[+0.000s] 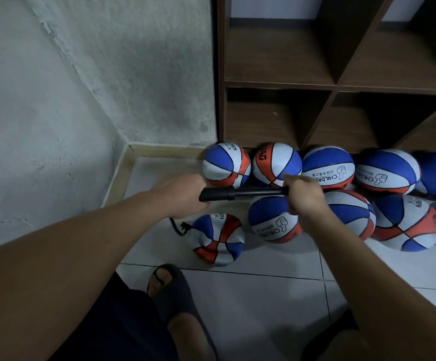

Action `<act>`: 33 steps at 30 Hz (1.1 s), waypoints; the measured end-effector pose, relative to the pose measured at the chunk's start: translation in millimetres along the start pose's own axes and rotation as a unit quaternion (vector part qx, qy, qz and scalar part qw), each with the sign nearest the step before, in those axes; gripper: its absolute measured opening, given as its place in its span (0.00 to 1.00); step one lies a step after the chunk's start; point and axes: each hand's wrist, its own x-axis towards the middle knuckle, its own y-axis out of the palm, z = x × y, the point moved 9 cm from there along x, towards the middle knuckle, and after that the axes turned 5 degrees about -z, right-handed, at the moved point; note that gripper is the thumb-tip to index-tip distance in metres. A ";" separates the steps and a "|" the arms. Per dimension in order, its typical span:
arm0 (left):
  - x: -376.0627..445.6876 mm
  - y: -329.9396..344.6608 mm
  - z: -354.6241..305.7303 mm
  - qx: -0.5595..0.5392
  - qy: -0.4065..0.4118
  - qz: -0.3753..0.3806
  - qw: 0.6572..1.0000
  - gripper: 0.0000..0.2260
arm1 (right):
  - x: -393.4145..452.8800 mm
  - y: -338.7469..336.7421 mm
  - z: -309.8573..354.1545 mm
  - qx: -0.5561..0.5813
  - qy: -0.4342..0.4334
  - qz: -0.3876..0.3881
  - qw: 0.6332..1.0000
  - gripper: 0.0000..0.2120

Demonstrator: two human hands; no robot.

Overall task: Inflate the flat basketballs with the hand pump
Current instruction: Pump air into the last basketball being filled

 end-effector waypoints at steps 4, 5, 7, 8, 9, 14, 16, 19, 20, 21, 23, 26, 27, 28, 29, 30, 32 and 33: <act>-2.5 4.9 -4.5 0.002 -0.003 0.003 1.000 0.13 | 1.0 -5.7 0.5 0.001 -0.010 -0.030 0.999 0.07; -2.9 5.0 -6.3 0.008 -0.003 0.002 1.000 0.14 | -5.7 0.7 0.9 -0.002 -0.017 -0.033 0.999 0.08; -3.4 4.0 -7.9 0.031 -0.001 -0.005 0.999 0.14 | -18.5 17.6 -0.6 -0.010 -0.040 -0.024 0.999 0.13; -3.2 4.3 -8.7 0.047 0.002 -0.010 0.999 0.14 | -23.9 24.7 -0.2 -0.016 -0.055 -0.018 0.998 0.15; -3.4 4.7 -10.6 0.059 0.006 -0.014 0.998 0.15 | -28.3 31.2 0.8 -0.020 -0.069 -0.012 0.997 0.16; -3.5 11.1 -19.6 0.043 0.021 -0.022 0.999 0.16 | -44.2 57.1 10.8 -0.025 -0.112 0.025 0.993 0.18; -2.1 11.5 -22.9 0.050 0.029 -0.023 0.998 0.16 | -47.7 65.1 9.5 -0.020 -0.120 0.038 0.992 0.18; -0.8 12.9 -24.2 0.068 0.034 -0.014 0.997 0.16 | -51.1 71.1 5.0 -0.021 -0.115 0.048 0.992 0.18; -0.7 13.5 -23.1 0.072 0.035 -0.010 0.997 0.16 | -51.6 72.6 2.8 -0.022 -0.112 0.050 0.992 0.19; -0.8 13.6 -22.0 0.076 0.037 -0.007 0.996 0.16 | -51.9 74.0 0.4 -0.023 -0.107 0.051 0.993 0.20; -0.7 13.2 -21.7 0.086 0.044 -0.006 0.995 0.15 | -51.2 75.9 -5.9 -0.019 -0.090 0.060 0.994 0.20; 0.9 10.9 -25.9 0.085 0.053 -0.020 0.995 0.15 | -45.6 67.6 -3.1 -0.020 -0.081 0.077 0.994 0.18; 1.4 8.7 -25.1 0.077 0.048 -0.024 0.996 0.14 | -39.9 57.2 -0.4 -0.015 -0.070 0.067 0.995 0.16; 2.4 5.8 -21.7 0.064 0.039 -0.025 0.997 0.14 | -31.2 42.3 1.8 -0.007 -0.054 0.047 0.997 0.14; 2.9 2.9 -16.9 0.047 0.028 -0.024 0.998 0.13 | -21.3 24.5 3.9 0.000 -0.037 0.023 0.999 0.13; 3.2 0.4 -11.3 0.030 0.019 -0.022 0.999 0.13 | -11.7 7.5 6.2 0.005 -0.025 0.003 1.000 0.13; 3.7 -1.7 -4.2 0.013 0.009 -0.021 1.000 0.13 | 2.1 -14.6 10.3 0.012 -0.016 -0.010 1.000 0.11; 3.5 -0.8 -4.0 0.017 0.008 -0.022 1.000 0.12 | 4.7 -19.1 10.6 0.015 -0.015 -0.014 1.000 0.11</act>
